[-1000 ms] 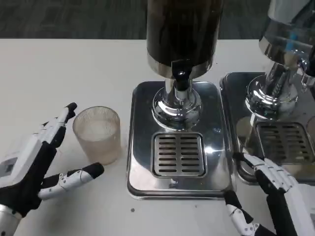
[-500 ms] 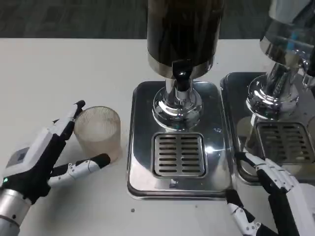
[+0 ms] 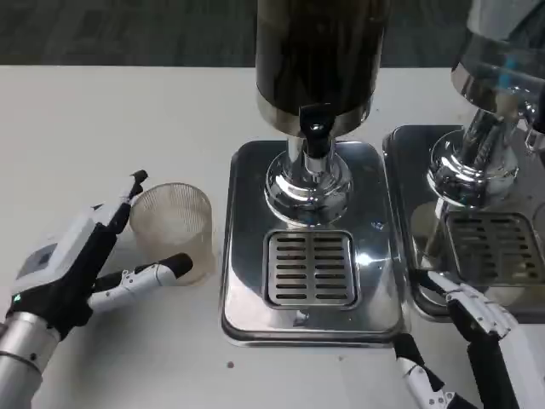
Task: Grasp the cup under the faucet to collect the drink, then remove the cup.
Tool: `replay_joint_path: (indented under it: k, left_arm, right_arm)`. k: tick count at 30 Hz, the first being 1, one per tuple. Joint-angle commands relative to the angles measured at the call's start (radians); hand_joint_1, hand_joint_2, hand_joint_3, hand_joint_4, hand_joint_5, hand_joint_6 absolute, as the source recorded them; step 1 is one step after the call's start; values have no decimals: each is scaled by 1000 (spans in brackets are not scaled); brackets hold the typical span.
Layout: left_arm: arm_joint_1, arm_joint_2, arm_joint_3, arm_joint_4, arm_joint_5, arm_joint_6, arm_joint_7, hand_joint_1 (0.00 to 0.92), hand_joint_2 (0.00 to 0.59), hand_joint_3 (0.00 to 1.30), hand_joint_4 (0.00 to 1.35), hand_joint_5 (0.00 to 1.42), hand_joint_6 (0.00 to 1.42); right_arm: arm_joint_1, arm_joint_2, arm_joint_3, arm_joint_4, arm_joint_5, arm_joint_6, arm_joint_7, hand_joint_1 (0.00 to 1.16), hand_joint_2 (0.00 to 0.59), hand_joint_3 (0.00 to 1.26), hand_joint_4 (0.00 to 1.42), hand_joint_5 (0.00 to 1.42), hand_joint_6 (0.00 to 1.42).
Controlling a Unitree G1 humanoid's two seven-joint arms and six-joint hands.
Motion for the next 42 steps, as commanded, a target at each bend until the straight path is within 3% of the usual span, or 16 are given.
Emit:
replay_joint_path:
  k: [1,10,14,22,27,31,37,42]
  left_arm:
    - [-22,0,-36,15,34,37,25,30,15,0,0,96,65]
    - [-55,-11,-86,58,71,66,89,48,26,0,26,153,105]
    - [-63,-16,-101,75,81,62,130,65,30,64,89,232,167]
    - [-78,-37,-119,126,76,32,208,85,40,170,231,396,459]
    - [-90,-60,-117,167,45,8,209,88,48,248,343,553,759]
    - [-97,-77,-120,198,23,0,214,89,54,291,405,628,897]
    - [-112,-91,-136,227,27,-4,229,89,55,318,436,679,975]
    - [-128,-83,-194,237,102,16,286,89,55,319,427,677,972]
  right_arm:
    - [9,7,0,-10,-1,-7,-1,363,414,250,247,209,213]
    - [12,11,3,-9,2,-8,0,364,414,250,254,229,215]
    - [16,14,4,-7,2,-8,-1,365,414,250,256,233,215]
    - [25,17,6,-12,0,-5,4,366,417,257,260,235,215]
    - [24,19,6,-13,1,-3,8,383,421,260,261,235,227]
    - [26,20,5,-16,-2,-2,11,388,421,261,265,235,228]
    - [30,20,1,-21,-2,-1,17,396,417,263,269,235,229]
    - [34,20,-3,-31,-7,3,20,422,421,264,271,235,236]
